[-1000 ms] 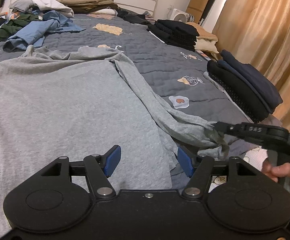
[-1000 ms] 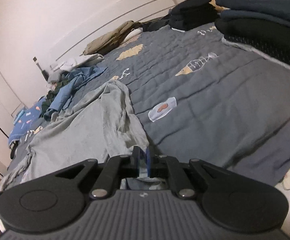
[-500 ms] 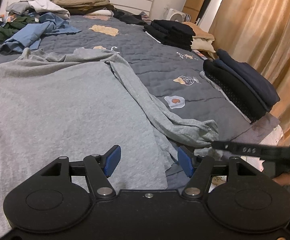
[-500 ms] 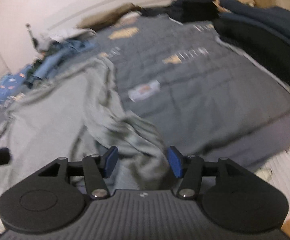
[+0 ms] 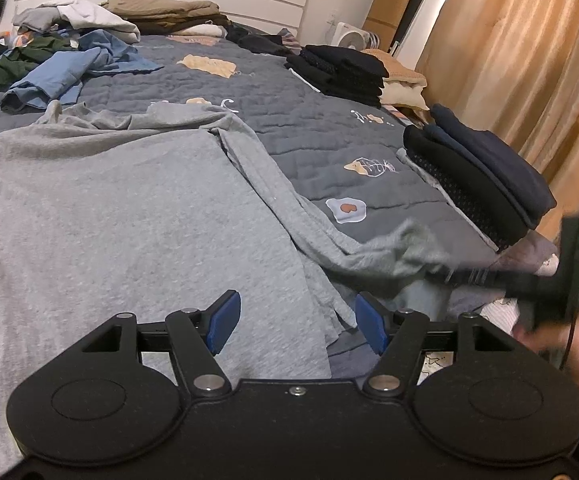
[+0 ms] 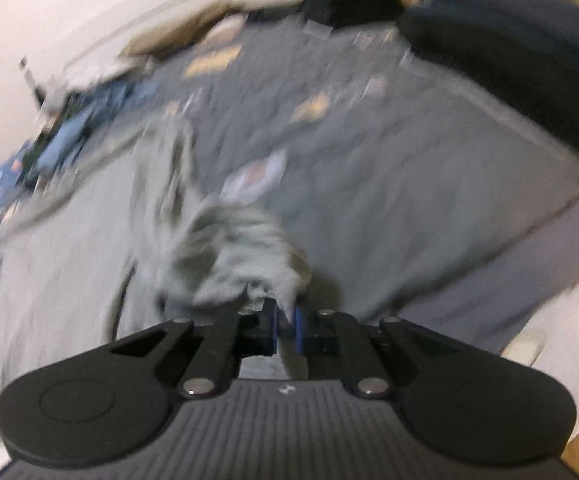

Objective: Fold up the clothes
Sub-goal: 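Pull the sleeve outward across the bed with the right gripper and release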

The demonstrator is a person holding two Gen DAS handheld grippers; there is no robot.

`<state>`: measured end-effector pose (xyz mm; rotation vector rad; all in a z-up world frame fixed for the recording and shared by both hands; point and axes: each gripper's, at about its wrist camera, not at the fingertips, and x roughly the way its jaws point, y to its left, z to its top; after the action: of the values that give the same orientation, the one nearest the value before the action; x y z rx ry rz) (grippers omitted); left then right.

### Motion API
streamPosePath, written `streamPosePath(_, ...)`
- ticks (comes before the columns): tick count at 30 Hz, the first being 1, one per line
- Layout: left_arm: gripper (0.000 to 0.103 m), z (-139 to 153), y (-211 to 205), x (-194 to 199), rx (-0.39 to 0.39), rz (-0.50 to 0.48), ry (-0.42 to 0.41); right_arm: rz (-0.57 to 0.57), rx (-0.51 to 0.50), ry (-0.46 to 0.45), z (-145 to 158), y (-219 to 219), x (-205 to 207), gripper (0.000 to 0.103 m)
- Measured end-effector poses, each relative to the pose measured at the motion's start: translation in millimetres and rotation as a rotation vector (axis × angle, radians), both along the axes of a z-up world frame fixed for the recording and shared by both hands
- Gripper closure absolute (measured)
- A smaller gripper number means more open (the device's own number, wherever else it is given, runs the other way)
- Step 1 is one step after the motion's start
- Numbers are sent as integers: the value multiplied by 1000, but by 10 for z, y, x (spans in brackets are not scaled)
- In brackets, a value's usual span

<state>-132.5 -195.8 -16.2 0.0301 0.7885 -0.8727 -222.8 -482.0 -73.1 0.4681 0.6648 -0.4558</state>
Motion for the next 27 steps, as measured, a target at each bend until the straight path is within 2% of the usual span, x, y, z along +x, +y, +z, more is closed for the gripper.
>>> streamPosePath(7, 40, 10, -3, 14, 0, 3, -3, -182, -209, -98, 691, -721, 165, 96)
streamPosePath(15, 40, -34, 5, 131, 21, 32, 5, -247, -330, -105, 1126, -1374, 636, 96)
streamPosePath(19, 40, -76, -16, 199, 41, 39, 5, -221, -352, -72, 1162, -1540, 928, 95)
streamPosePath(23, 40, -138, -33, 300, 62, 49, 16, -105, -345, 84, 1029, -1596, 1263, 92)
streamPosePath(25, 40, -153, -41, 347, 64, 53, 22, -76, -375, 111, 1003, -1485, 1278, 89)
streamPosePath(27, 40, -154, -39, 371, 62, 56, 22, -36, -398, 99, 1053, -1329, 1184, 84)
